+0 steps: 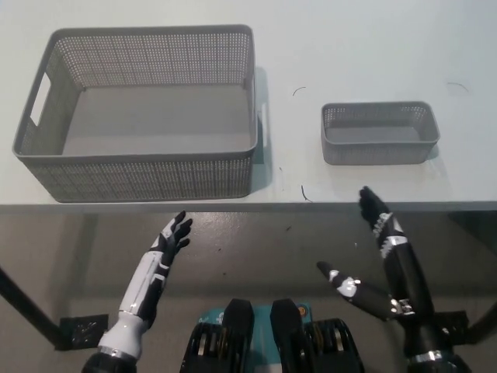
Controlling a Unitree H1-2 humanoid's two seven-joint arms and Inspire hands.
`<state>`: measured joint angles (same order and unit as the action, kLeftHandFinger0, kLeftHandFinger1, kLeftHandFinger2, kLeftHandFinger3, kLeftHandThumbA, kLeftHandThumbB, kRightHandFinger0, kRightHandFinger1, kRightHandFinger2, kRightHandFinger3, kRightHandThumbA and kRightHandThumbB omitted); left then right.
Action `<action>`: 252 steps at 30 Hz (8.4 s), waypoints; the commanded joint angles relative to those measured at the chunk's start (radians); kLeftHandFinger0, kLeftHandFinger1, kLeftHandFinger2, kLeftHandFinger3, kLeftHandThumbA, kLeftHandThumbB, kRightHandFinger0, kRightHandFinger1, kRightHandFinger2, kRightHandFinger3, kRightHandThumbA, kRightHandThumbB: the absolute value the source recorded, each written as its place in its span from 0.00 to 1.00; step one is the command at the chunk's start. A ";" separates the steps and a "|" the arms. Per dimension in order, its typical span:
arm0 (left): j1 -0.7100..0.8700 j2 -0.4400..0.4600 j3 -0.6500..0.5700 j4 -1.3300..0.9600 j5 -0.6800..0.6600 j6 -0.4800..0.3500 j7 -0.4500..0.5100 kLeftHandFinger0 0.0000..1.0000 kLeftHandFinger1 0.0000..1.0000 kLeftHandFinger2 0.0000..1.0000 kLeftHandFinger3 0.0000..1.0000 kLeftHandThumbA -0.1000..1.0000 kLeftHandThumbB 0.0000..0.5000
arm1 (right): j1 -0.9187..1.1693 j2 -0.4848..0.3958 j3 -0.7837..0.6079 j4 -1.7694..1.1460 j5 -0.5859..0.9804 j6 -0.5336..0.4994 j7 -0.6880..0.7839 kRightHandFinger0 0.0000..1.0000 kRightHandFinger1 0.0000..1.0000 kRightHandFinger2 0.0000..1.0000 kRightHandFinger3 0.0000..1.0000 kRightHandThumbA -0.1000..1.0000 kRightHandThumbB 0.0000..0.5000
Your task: Use the right hand to pick up a small rectangular container and put it into a bigger container on the left side
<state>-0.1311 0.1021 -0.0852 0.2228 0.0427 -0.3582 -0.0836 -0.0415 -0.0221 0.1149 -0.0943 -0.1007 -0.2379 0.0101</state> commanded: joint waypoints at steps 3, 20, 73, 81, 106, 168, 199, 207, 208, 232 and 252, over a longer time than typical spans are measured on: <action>-0.020 0.003 -0.032 -0.034 0.036 -0.057 -0.015 1.00 1.00 1.00 1.00 1.00 0.52 | -0.009 -0.020 -0.067 -0.087 -0.038 -0.085 -0.044 1.00 1.00 1.00 1.00 0.84 0.00; -0.018 0.018 -0.071 -0.049 0.019 -0.023 -0.065 1.00 1.00 1.00 1.00 1.00 0.74 | -0.552 -0.463 -0.290 -0.318 -0.186 0.390 0.095 1.00 1.00 1.00 1.00 1.00 0.47; 0.019 0.018 -0.067 -0.058 0.061 -0.070 -0.035 1.00 1.00 1.00 1.00 1.00 0.72 | -1.583 -0.234 0.670 1.504 -0.471 0.264 0.725 1.00 1.00 1.00 1.00 1.00 0.84; 0.031 0.020 -0.060 -0.070 0.050 -0.071 -0.041 1.00 1.00 1.00 1.00 1.00 0.73 | -1.546 -0.207 0.648 1.516 -0.468 0.315 0.716 1.00 1.00 1.00 1.00 1.00 0.92; 0.008 0.037 -0.056 -0.063 0.077 -0.092 -0.039 1.00 1.00 1.00 1.00 1.00 0.62 | -1.432 -0.226 0.628 1.532 -0.511 0.280 0.606 1.00 1.00 1.00 1.00 1.00 0.83; 0.038 0.028 -0.057 -0.052 0.085 -0.103 -0.032 1.00 1.00 1.00 1.00 1.00 0.62 | -1.539 -0.359 0.342 1.443 -0.456 0.037 -0.181 0.07 0.55 0.88 0.95 0.00 0.35; 0.066 0.018 -0.096 -0.044 0.075 -0.085 -0.064 1.00 1.00 1.00 1.00 1.00 0.71 | -1.663 0.095 0.388 1.508 -0.494 0.126 -0.128 0.00 0.37 0.80 0.68 0.00 0.51; 0.070 0.018 -0.099 -0.038 0.086 -0.101 -0.066 1.00 1.00 1.00 1.00 1.00 0.69 | -1.609 0.159 0.420 1.533 -0.520 0.170 -0.143 0.01 0.28 0.62 0.63 0.00 0.57; 0.063 0.019 -0.098 -0.035 0.086 -0.103 -0.067 1.00 1.00 1.00 1.00 1.00 0.70 | -1.603 0.160 0.420 1.535 -0.517 0.169 -0.143 0.00 0.25 0.60 0.62 0.00 0.56; 0.019 0.047 -0.121 -0.043 0.100 -0.066 -0.098 1.00 1.00 1.00 1.00 1.00 0.74 | -1.521 0.183 0.413 1.546 -0.483 0.217 0.104 1.00 1.00 1.00 1.00 0.97 1.00; 0.032 0.042 -0.110 -0.041 0.099 -0.082 -0.083 1.00 1.00 1.00 1.00 1.00 0.71 | -1.648 -0.193 0.240 1.253 -0.382 -0.094 0.130 1.00 1.00 1.00 1.00 1.00 0.77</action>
<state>-0.0990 0.1379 -0.2062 0.2048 0.1380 -0.4192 -0.1744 -1.6469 -0.0708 0.3773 1.3270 -0.5199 -0.1857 0.1046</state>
